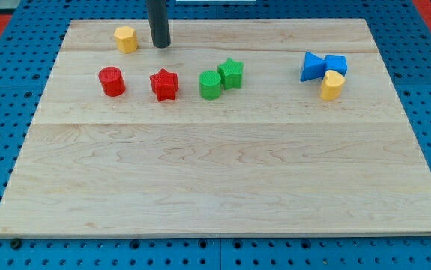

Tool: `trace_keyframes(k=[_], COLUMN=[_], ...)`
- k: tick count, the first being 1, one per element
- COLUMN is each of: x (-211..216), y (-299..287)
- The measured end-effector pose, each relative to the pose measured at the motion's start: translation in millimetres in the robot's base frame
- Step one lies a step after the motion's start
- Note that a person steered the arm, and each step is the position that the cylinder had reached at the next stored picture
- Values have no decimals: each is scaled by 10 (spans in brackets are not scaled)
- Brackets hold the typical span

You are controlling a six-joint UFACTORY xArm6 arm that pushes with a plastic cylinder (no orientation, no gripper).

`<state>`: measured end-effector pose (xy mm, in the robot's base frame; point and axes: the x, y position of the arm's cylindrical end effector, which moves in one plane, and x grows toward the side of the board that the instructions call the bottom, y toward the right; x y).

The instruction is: Place the blue triangle right to the yellow hexagon

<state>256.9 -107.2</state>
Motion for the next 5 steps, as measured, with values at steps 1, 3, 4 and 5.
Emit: trace_keyframes(k=[1, 3, 4, 5], x=[58, -10, -102, -187], y=[-203, -230, 445, 1028])
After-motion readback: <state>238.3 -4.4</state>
